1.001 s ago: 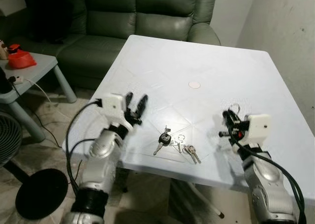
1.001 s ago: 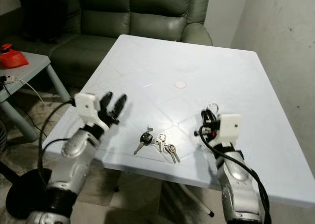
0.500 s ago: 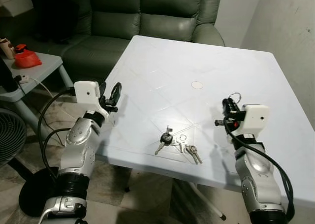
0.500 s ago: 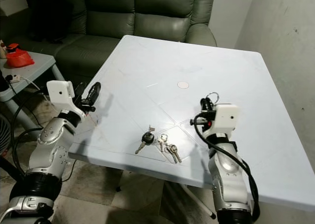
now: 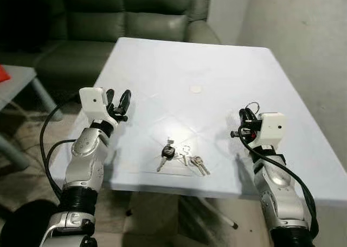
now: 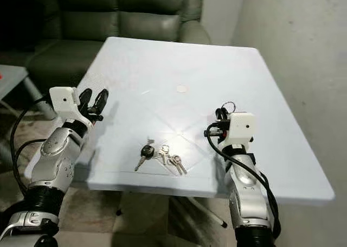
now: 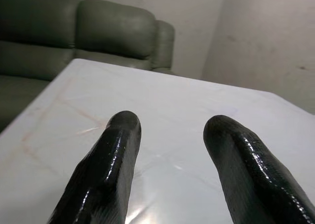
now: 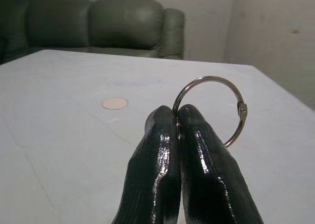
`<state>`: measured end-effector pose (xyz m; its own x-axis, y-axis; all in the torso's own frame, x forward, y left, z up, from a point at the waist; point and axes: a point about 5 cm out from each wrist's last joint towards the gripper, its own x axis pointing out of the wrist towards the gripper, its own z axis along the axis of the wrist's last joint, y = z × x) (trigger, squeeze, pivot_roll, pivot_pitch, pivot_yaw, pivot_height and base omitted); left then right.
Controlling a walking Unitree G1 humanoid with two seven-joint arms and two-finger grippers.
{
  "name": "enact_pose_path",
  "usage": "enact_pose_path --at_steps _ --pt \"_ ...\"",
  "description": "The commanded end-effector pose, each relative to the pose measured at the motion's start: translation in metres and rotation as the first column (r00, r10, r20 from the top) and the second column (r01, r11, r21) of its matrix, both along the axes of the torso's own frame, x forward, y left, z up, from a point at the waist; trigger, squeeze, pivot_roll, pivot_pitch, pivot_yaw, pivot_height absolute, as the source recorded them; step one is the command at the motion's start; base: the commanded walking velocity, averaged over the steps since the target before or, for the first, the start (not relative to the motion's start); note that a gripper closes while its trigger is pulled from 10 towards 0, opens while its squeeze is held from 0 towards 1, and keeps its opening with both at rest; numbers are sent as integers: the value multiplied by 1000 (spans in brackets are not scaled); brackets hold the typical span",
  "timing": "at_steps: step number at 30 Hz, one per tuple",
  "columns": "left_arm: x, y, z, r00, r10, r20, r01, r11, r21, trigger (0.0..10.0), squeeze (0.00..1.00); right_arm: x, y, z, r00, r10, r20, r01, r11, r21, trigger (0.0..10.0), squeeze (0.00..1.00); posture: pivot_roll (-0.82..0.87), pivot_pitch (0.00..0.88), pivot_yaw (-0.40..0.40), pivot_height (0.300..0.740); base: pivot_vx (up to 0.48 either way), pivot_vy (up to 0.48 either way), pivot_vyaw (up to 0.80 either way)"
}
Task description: Hang keys on a hook
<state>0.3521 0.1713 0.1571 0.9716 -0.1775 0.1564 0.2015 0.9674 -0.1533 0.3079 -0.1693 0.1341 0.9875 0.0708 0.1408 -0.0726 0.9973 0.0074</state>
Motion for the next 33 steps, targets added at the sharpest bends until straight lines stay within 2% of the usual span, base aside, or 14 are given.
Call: enact_pose_path --at_steps 1,33 --pt "2 1 7 1000 12 24 -12 1000 -13 10000 0 1 2 0 1000 11 0 -11 1000 -5 10000 0 -135 0 -41 724 0 0 -719" --pt "1 -18 2 999 -28 23 28 1000 -7 10000 0 -1 -5 -2 1000 15 -13 -15 999 -33 10000 0 -147 0 -51 724 0 0 -717"
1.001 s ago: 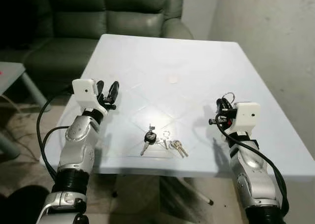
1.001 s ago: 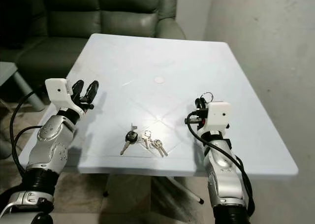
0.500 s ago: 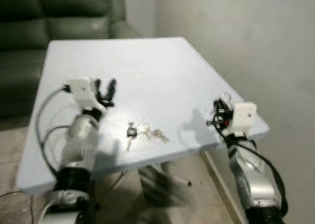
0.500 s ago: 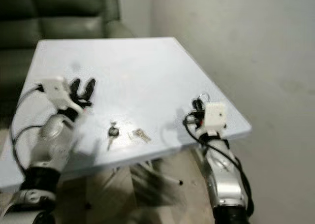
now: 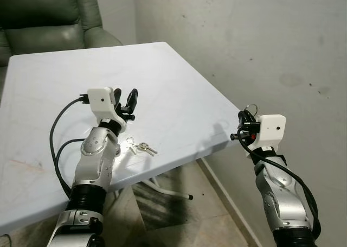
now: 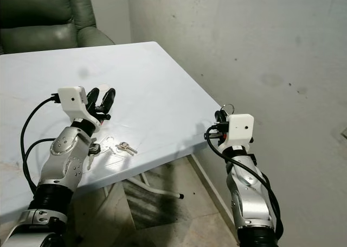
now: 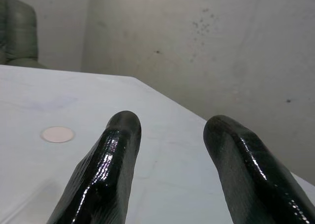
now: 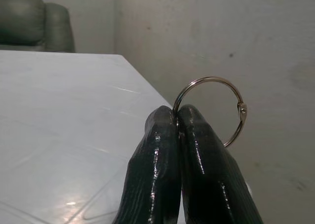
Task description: Hang keys on a hook
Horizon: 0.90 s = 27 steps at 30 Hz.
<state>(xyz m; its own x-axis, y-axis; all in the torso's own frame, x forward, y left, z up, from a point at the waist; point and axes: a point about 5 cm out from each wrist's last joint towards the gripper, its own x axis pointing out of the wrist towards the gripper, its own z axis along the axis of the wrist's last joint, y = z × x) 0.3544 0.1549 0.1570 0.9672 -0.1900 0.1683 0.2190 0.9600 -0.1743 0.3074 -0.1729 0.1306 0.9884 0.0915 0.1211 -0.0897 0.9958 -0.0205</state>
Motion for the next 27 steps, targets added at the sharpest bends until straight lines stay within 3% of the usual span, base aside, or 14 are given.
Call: enact_pose_path --at_steps 1,11,27 --pt "-1 -2 2 1000 -12 16 12 1000 16 10000 0 -1 -1 1 1000 -1 4 1 1000 -4 10000 0 -147 0 -52 724 0 0 -712" --pt "-1 -1 2 1000 -10 11 10 1000 -9 10000 0 -1 -2 1 1000 1 0 -1 1000 -7 10000 0 -145 0 -53 724 -180 252 -714" --pt "-1 -1 3 1000 -10 2 10 1000 -17 10000 0 -1 -2 1 1000 4 -4 -4 1000 -12 10000 0 -143 0 -59 724 0 0 -717"
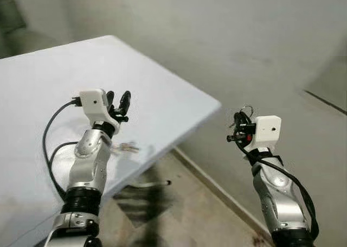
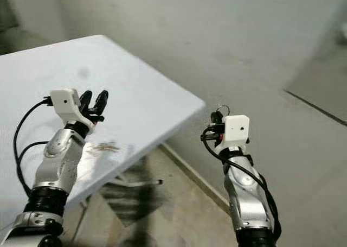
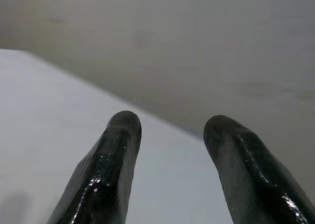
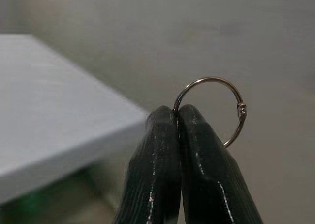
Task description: Hang keys on a hook
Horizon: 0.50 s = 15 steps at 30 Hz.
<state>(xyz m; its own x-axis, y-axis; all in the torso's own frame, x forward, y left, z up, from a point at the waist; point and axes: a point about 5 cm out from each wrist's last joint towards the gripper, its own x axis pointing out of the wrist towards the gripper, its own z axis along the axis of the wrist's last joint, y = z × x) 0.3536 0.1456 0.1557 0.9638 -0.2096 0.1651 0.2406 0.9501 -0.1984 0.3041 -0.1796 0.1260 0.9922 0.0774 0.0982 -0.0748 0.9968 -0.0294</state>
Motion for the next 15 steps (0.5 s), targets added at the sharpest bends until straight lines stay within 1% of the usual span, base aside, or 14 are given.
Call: enact_pose_path --at_steps 1,10,13,15 --pt "0 8 4 1000 14 10 -14 1000 7 10000 0 2 5 6 1000 20 18 -20 1000 -1 10000 0 -143 0 -59 724 0 0 -719" --pt "-1 8 4 1000 12 10 -12 1000 19 10000 0 0 6 3 1000 18 10 -18 1000 -7 10000 0 -147 0 -53 724 0 0 -715" --pt "0 8 1 1000 14 -14 -14 1000 7 10000 0 -2 5 1 1000 13 7 -13 1000 -9 10000 0 -150 0 -50 724 0 0 -717" --pt "0 7 1 1000 6 -15 -6 1000 1 10000 0 -2 4 1 1000 10 6 -10 1000 -8 10000 0 -151 0 -48 724 0 431 -712"
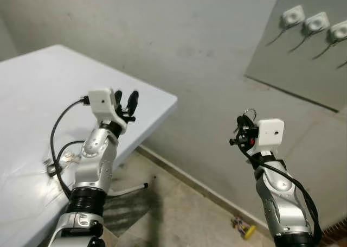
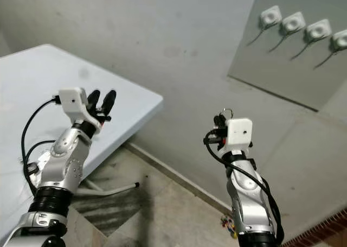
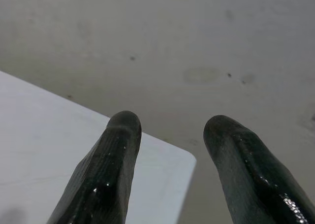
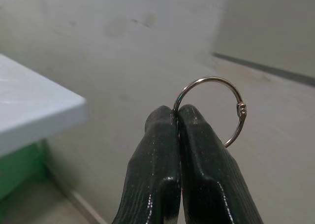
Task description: Hang keys on a hook
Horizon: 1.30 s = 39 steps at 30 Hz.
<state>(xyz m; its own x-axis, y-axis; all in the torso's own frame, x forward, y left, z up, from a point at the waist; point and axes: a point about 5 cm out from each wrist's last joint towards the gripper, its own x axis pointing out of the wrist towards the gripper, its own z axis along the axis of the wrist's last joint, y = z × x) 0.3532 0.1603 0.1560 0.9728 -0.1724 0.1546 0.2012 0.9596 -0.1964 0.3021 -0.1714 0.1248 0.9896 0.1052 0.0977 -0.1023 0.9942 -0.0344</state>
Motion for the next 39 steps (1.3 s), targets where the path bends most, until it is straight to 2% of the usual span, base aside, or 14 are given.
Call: enact_pose_path --at_steps 1,6,9,18,30,39 --pt "1 -8 1 999 -32 -3 32 999 3 10000 0 0 -4 2 1000 -18 6 18 1000 -3 10000 0 -151 0 -48 724 0 450 -712" --pt "1 -8 2 1000 -24 -1 24 1000 14 10000 0 -1 -4 2 1000 -22 4 22 1000 -2 10000 0 -152 0 -44 724 0 88 -719" --pt "3 -6 -2 999 2 -48 -1 1000 13 10000 0 -1 -5 2 1000 -26 2 26 1000 -2 10000 0 -151 0 -45 724 0 0 -719" --pt "4 -5 -2 998 19 -65 -19 1000 9 10000 0 -1 -5 3 1000 -30 -1 30 1000 -4 10000 0 -149 0 -47 724 0 0 -717" --pt "3 -8 -2 998 -1 -70 2 1000 14 10000 0 -1 -6 2 999 -37 -7 37 999 -3 10000 0 -149 3 -47 724 0 0 -717" --pt "2 -9 -3 998 -4 -66 8 998 62 10000 0 -3 -5 2 1000 -24 -7 24 999 24 10000 0 -151 5 -45 724 0 0 -532"
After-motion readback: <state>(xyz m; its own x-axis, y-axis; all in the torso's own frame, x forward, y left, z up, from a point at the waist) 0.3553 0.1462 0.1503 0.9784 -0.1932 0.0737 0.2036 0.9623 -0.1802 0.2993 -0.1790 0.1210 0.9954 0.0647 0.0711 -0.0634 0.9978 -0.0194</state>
